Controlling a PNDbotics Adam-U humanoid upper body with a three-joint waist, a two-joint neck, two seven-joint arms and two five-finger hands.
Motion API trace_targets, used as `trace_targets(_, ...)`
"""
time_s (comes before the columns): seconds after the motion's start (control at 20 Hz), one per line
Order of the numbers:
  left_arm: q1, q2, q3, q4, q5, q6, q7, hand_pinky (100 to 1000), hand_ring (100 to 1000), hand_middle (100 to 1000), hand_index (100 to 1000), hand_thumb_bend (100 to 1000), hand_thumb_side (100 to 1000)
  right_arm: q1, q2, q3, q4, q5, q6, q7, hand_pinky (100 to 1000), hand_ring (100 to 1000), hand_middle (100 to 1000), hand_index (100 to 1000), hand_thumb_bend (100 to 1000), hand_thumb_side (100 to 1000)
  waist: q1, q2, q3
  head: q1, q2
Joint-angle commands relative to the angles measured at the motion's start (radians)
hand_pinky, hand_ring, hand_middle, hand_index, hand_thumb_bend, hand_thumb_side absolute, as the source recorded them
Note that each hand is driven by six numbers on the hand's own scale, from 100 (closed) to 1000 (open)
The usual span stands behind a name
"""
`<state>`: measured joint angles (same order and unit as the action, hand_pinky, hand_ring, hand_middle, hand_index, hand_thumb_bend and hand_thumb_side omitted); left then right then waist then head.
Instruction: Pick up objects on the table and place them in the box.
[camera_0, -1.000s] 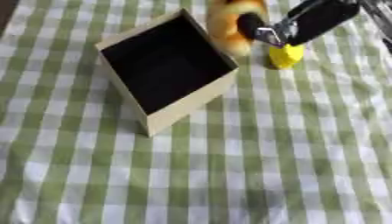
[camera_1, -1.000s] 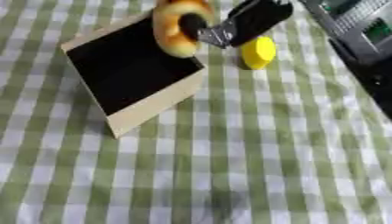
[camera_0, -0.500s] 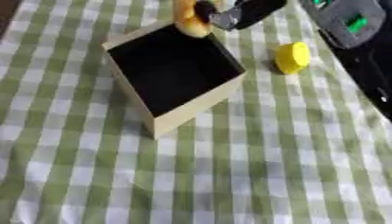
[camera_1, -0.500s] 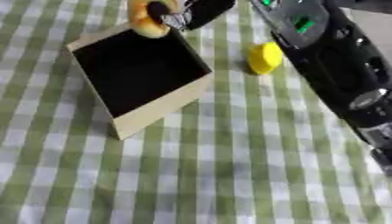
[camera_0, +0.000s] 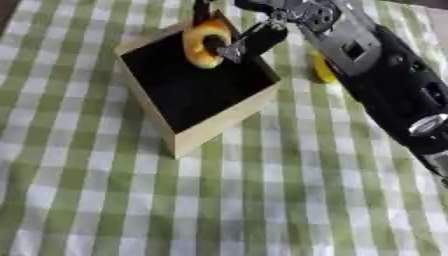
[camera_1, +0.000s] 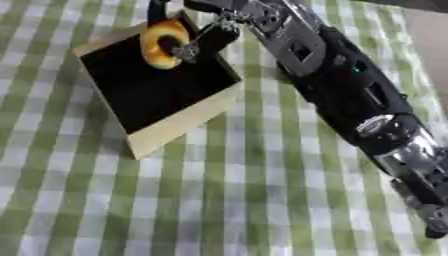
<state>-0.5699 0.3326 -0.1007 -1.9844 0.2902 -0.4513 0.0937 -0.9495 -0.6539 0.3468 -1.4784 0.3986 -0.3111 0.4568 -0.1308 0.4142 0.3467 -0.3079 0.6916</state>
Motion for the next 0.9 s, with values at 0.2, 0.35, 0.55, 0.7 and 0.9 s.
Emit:
trace_targets(0.2, 0.002, 0.003, 0.003, -0.016, -0.001, 0.011, 0.000, 761, 746, 784, 855, 100, 670, -0.008, -0.012, -0.015, -0.030, 0.092, -0.056, 0.017, 889, 873, 761, 898, 100, 100, 0.015, -0.025, -0.011, 0.011, -0.008)
trace_targets(0.35, 0.004, 0.001, 0.004, -0.016, -0.002, 0.014, 0.002, 761, 746, 784, 855, 100, 671, -0.005, -0.015, -0.036, -0.052, 0.065, -0.055, 0.011, 890, 862, 735, 897, 100, 100, 0.019, -0.028, -0.018, 0.015, -0.007)
trace_targets(0.55, 0.015, 0.007, 0.008, -0.016, -0.006, 0.014, 0.010, 761, 747, 785, 855, 100, 671, 0.014, -0.058, -0.085, -0.137, -0.031, -0.011, -0.020, 890, 850, 700, 891, 100, 100, 0.024, -0.035, -0.037, 0.032, 0.002)
trace_targets(0.7, 0.023, 0.012, 0.013, -0.016, -0.012, 0.015, 0.016, 761, 747, 785, 855, 100, 670, 0.053, -0.127, -0.138, -0.215, -0.120, 0.043, -0.046, 892, 848, 696, 894, 100, 100, 0.026, -0.041, -0.055, 0.050, 0.009)
trace_targets(0.9, 0.038, 0.021, 0.021, -0.016, -0.024, 0.016, 0.027, 761, 747, 785, 855, 100, 670, 0.159, -0.245, -0.213, -0.284, -0.188, 0.097, -0.082, 894, 854, 706, 897, 100, 100, 0.030, -0.047, -0.076, 0.075, 0.010)
